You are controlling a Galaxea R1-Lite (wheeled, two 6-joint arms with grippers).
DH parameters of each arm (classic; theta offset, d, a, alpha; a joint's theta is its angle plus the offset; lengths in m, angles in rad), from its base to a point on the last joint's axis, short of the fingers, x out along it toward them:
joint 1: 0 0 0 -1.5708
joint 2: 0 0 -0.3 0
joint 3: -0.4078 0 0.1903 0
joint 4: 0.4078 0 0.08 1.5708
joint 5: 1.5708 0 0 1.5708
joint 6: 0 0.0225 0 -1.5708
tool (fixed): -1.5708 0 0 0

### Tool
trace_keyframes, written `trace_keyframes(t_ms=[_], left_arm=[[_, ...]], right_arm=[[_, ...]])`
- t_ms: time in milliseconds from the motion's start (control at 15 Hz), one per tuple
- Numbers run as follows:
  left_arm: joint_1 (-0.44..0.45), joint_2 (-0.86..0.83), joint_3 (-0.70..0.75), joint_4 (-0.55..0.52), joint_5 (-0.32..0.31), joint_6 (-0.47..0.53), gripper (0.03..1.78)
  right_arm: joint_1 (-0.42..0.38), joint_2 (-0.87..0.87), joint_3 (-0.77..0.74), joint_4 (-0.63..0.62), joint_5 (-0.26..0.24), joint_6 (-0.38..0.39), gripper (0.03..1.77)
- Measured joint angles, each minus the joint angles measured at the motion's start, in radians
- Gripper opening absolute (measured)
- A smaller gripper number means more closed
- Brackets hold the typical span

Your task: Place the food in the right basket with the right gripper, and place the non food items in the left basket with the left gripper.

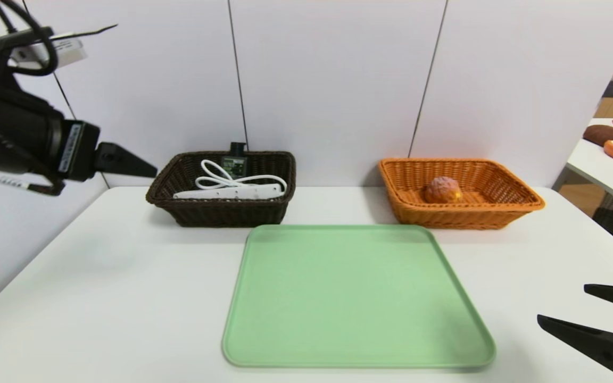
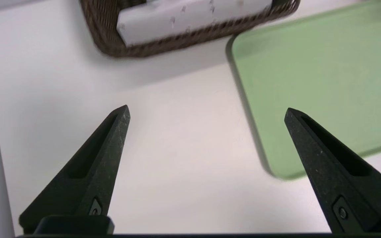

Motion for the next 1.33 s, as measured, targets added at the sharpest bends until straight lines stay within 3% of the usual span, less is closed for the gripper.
trace_keyframes(t_ms=[333, 533, 800, 1333], left_arm=[[0.001, -0.333, 0.364, -0.001, 0.094, -0.057, 1.67], [0.001, -0.509, 0.524, -0.001, 0.154, -0.081, 1.69], [0.001, -0.696, 0.654, -0.001, 0.177, -0.082, 1.69], [0.123, -0.986, 0.879, 0.001, 0.202, -0.003, 1.69]], right_arm=[[-0.007, -0.105, -0.044, 0.038, -0.028, -0.001, 1.7], [-0.013, -0.181, -0.069, 0.109, -0.108, -0.009, 1.7], [-0.02, -0.314, -0.085, 0.233, -0.158, -0.059, 1.7], [-0.157, -0.504, -0.069, 0.34, -0.16, -0.081, 1.7]])
